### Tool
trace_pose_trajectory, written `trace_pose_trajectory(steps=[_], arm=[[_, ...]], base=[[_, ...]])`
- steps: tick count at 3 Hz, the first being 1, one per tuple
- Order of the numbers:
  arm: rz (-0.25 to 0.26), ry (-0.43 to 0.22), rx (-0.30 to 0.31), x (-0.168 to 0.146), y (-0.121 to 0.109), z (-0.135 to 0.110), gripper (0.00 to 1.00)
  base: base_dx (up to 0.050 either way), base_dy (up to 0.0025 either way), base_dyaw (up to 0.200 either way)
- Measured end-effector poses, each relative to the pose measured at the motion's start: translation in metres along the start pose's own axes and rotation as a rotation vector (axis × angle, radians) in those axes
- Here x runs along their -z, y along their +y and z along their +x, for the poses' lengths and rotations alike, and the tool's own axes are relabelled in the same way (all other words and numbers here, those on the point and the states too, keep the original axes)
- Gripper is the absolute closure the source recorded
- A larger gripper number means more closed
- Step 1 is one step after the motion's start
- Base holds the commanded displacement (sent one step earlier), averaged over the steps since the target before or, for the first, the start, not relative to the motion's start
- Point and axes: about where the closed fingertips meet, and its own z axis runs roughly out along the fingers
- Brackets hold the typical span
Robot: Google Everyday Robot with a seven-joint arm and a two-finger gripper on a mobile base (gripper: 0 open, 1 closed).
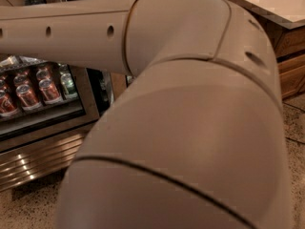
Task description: Open right fridge door
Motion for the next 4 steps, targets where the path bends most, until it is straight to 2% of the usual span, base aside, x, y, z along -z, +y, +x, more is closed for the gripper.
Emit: trace_pose_trajectory(steps=[1,2,3,4], arm=[[0.099,0.159,-0.023,0.006,-0.024,0.047,1.00],[0.125,0.197,-0.053,0.012,-0.039,0.063,1.00],[0.136,0.203,-0.065,0.015,-0.048,0.069,1.00],[0.127,0.284,-0.119,0.008,-0.023,0.117,1.00]], base=[[0.000,0.00000,0.000],[0.000,0.00000,0.000],[0.000,0.00000,0.000],[0.000,0.00000,0.000]])
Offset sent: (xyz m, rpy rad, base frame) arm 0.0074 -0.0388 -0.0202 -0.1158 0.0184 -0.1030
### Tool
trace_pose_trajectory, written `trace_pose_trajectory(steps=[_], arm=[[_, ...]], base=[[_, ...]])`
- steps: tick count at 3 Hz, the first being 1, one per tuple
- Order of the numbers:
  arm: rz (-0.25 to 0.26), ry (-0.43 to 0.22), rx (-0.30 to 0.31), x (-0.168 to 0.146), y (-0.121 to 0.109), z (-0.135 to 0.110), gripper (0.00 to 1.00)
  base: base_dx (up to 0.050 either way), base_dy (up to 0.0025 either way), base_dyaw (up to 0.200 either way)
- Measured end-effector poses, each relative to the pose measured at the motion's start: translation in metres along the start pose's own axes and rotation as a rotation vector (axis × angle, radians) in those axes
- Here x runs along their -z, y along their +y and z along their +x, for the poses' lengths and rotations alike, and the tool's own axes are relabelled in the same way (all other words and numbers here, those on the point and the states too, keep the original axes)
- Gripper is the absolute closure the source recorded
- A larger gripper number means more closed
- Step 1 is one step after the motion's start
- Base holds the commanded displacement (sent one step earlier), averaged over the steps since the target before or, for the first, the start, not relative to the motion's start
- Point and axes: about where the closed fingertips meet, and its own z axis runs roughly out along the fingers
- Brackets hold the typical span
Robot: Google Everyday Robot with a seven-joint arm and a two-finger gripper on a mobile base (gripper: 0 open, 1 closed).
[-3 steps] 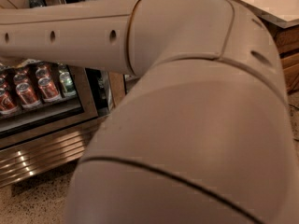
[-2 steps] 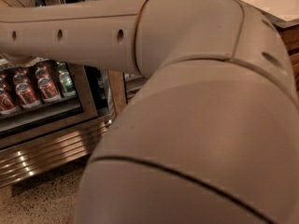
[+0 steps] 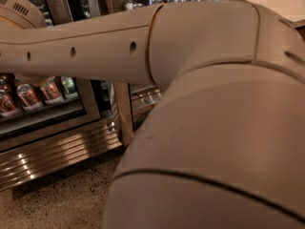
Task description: Open right fridge door
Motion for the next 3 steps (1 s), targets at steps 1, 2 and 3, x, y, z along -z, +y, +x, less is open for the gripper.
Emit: trace_pose_trajectory(steps=[1,2,3], arm=[[0.025,0.106,0.003,-0.006,0.010,0.036,1.00],[0.066,0.180,-0.002,-0.011,0.026,0.059,1.00],[0.078,0.234,-0.109,-0.014,0.036,0.087,1.00]], base=[[0.000,0.00000,0.000],[0.000,0.00000,0.000],[0.000,0.00000,0.000]])
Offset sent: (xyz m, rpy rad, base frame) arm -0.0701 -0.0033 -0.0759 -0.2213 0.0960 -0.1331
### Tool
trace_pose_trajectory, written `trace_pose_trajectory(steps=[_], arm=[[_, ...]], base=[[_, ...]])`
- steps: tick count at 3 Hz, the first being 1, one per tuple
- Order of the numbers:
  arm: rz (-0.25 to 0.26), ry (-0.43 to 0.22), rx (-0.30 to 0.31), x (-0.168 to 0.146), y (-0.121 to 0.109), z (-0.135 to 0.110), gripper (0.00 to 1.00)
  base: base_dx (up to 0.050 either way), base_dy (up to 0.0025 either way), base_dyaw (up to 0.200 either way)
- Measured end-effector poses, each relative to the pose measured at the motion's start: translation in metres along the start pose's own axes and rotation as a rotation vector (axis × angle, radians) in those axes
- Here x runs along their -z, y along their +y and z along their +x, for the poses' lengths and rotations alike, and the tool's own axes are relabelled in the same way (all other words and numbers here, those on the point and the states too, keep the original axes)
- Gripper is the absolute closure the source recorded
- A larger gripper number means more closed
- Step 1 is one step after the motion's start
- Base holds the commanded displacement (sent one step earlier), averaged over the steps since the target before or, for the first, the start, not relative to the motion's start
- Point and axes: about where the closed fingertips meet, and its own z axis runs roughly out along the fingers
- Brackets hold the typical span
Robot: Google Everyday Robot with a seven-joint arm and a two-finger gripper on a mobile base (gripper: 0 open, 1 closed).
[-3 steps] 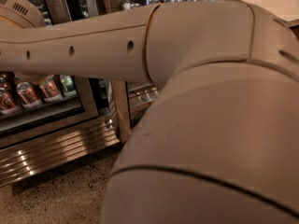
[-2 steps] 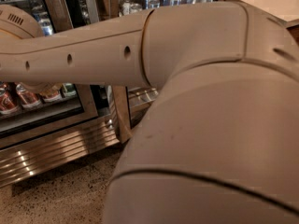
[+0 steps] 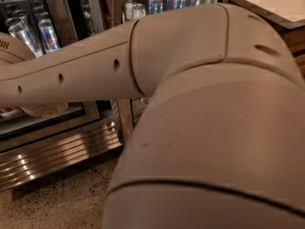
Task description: Open right fridge door
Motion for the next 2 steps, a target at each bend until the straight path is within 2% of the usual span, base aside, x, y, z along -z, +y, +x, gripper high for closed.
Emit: trace_pose_trajectory(steps=[1,2], arm=[[0.007,0.032,-0.138,-0.0054,-0.0057,0.0242,1.00],[0.009,0.033,-0.140,-0.0060,-0.0087,0.0254,1.00]], base=[[0.000,0.00000,0.000],[0.000,0.00000,0.000]])
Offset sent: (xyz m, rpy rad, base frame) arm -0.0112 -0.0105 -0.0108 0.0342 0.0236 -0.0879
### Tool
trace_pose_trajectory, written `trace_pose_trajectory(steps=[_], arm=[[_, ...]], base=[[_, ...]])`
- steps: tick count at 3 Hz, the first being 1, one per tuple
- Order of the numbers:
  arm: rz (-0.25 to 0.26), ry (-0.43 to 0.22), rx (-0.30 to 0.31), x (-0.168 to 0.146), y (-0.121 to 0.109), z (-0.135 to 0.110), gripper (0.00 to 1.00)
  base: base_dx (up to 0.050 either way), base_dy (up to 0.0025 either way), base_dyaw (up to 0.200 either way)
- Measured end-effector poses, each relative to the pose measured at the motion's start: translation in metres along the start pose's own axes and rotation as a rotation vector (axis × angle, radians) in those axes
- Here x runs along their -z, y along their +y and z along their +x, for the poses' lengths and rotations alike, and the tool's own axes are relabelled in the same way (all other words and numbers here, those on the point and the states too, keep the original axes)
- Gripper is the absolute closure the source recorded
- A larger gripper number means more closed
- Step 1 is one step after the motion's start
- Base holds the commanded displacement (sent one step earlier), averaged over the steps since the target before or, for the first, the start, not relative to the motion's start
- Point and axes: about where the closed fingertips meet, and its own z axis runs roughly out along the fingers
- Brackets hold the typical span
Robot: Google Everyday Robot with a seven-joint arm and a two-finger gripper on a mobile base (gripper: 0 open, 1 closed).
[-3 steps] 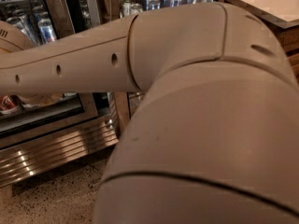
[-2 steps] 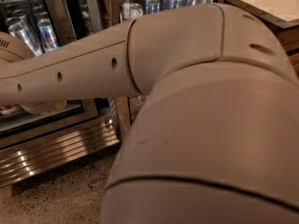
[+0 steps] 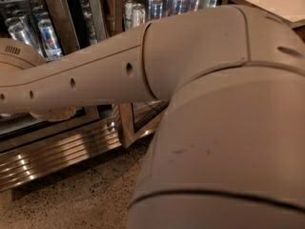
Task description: Open right fridge door
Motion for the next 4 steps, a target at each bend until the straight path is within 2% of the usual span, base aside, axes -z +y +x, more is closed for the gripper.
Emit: trace_pose_trajectory(steps=[1,2,4], arm=[[-0.014,-0.022,-0.054,-0.014,-0.005,0.003,1.00],[0.024,-0.041,-0.103,-0.042,-0.013,0.008,1.00],[0.139,-0.011,-0.121,-0.086,-0.033,0.015,1.00]], base=[[0.000,0.00000,0.000],[0.000,0.00000,0.000],[0.000,0.00000,0.000]])
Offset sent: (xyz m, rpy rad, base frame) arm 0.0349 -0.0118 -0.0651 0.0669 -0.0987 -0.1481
